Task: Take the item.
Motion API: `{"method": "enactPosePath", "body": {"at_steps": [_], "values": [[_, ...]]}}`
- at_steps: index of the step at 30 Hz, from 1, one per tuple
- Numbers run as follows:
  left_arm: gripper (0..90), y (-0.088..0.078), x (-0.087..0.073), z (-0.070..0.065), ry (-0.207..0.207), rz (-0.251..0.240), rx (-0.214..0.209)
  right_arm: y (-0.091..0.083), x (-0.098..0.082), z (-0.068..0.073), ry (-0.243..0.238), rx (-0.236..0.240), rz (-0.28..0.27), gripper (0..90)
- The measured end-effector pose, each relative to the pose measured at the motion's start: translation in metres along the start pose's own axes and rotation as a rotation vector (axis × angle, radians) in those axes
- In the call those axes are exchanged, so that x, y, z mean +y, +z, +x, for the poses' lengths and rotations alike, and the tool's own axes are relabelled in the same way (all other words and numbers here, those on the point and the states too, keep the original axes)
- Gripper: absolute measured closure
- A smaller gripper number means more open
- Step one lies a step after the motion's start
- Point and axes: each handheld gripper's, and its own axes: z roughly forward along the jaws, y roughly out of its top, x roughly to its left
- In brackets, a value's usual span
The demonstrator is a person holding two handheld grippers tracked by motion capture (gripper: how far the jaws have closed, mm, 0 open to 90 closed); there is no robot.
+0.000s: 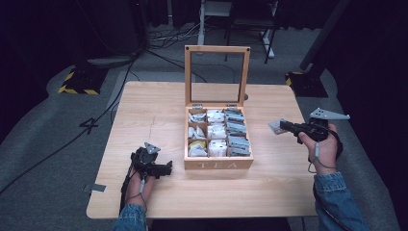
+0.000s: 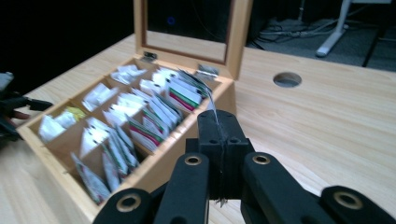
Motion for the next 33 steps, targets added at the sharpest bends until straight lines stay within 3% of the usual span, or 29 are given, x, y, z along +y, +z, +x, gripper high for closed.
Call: {"method": "enactPosePath", "body": {"at_steps": [13, 33], "values": [[0.0, 0.0, 0.0, 0.0, -0.001, 0.001, -0.001, 0.018, -0.021, -0.024, 0.062, -0.039, 0.079, 90.0], [0.0, 0.0, 0.0, 0.0, -0.001, -0.001, 0.0, 0.041, -0.048, -0.043, 0.122, -0.068, 0.197, 90.0]]}}
